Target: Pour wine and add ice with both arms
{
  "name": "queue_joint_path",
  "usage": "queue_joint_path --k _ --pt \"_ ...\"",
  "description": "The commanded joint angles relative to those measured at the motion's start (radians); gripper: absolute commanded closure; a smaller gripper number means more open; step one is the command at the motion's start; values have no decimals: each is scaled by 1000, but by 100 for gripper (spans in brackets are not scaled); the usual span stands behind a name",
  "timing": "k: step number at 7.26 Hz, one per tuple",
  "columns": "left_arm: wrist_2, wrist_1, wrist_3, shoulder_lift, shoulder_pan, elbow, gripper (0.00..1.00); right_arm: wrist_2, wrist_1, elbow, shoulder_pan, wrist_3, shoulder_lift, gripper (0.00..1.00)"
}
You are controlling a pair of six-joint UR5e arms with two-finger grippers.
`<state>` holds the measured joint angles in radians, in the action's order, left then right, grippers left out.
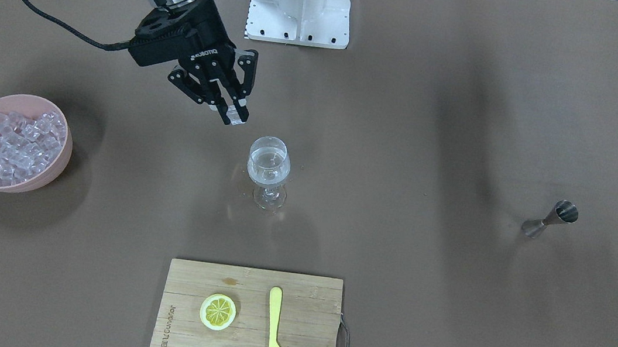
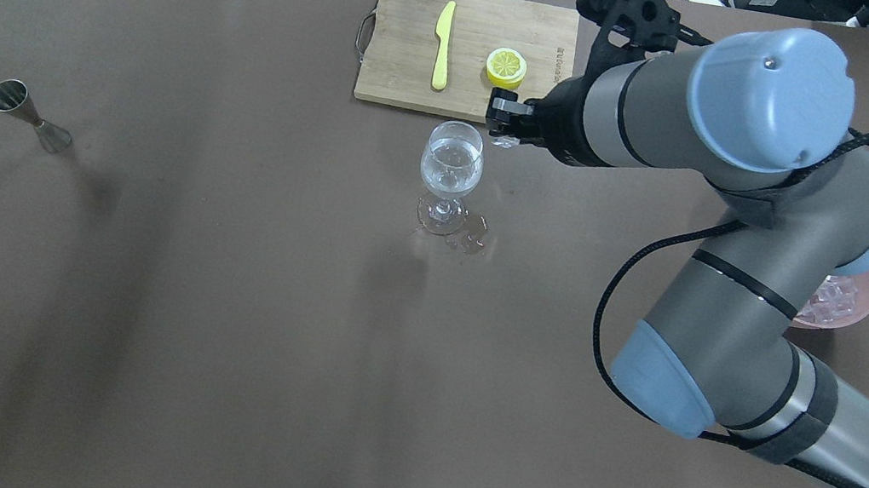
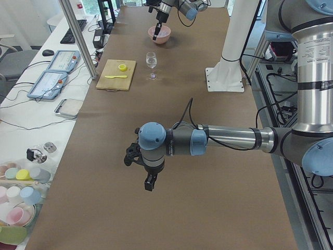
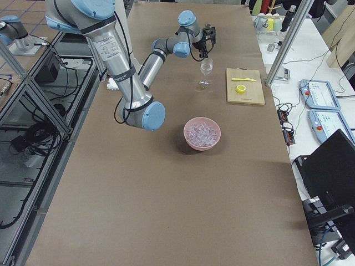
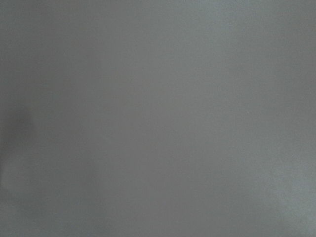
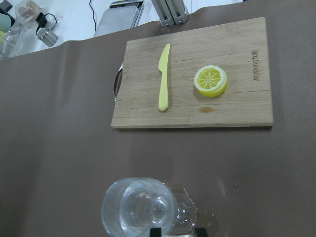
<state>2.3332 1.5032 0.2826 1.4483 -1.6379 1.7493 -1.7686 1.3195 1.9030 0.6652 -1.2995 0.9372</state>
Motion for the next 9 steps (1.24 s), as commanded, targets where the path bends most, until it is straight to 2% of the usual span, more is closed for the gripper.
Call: queue_joint_path --k 1,2,4,6,9 --pt "0 2 -6 0 1 -2 2 61 1 -143 -30 -61 -144 100" --pt "0 0 -5 -2 1 -2 2 61 6 -181 -30 -64 -171 100" --pt "0 0 -6 -2 1 -2 2 54 38 -168 -26 -22 -156 100" --pt "0 2 -5 -2 1 -2 2 54 156 -153 -24 86 -150 100" --pt "0 0 -5 -2 1 -2 2 60 167 -143 -27 80 -136 100"
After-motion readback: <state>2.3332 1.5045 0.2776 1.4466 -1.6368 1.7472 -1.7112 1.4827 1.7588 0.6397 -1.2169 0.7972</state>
